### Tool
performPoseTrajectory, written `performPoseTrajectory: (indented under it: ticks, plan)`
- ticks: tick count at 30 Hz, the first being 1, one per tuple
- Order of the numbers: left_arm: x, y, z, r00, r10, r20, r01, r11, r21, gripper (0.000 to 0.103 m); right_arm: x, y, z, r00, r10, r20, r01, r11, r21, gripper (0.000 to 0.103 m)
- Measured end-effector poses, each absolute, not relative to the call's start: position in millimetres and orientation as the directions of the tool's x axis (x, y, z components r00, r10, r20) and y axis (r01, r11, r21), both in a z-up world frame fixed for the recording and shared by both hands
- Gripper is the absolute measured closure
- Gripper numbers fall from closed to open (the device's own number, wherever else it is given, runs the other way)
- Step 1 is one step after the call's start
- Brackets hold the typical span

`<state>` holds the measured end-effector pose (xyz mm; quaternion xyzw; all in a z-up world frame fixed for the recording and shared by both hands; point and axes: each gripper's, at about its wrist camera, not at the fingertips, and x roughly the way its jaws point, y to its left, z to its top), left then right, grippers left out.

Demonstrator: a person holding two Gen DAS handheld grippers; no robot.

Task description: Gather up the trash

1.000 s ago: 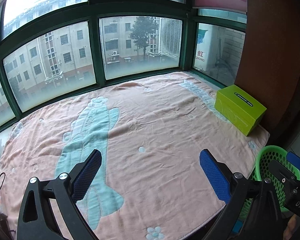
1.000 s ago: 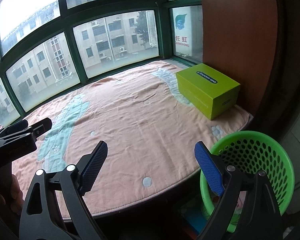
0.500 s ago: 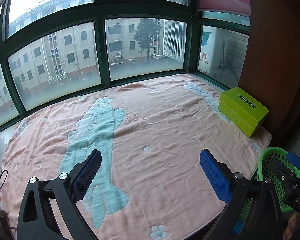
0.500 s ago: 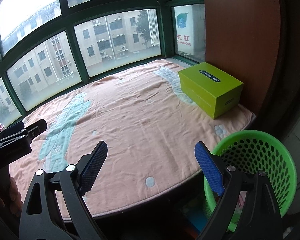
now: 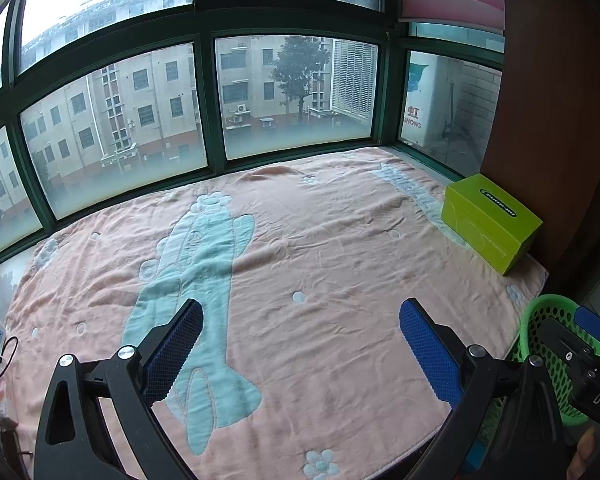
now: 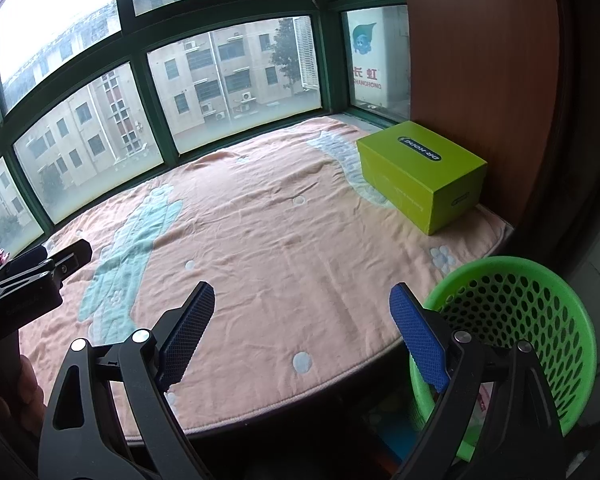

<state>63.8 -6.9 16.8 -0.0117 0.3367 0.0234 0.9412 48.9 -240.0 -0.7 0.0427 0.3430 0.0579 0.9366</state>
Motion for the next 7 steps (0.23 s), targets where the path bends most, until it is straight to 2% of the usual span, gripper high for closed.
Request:
performPoseTrajectory:
  ticks: [7]
  plan:
    - [63.8,-2.3,16.1,0.768,0.045,-0.639,-0.068,0.998,-0.012,0.008,48.4,-237.4,-5.1,0.754,0.145,-0.641,-0.083,0.989,0.125,0.014]
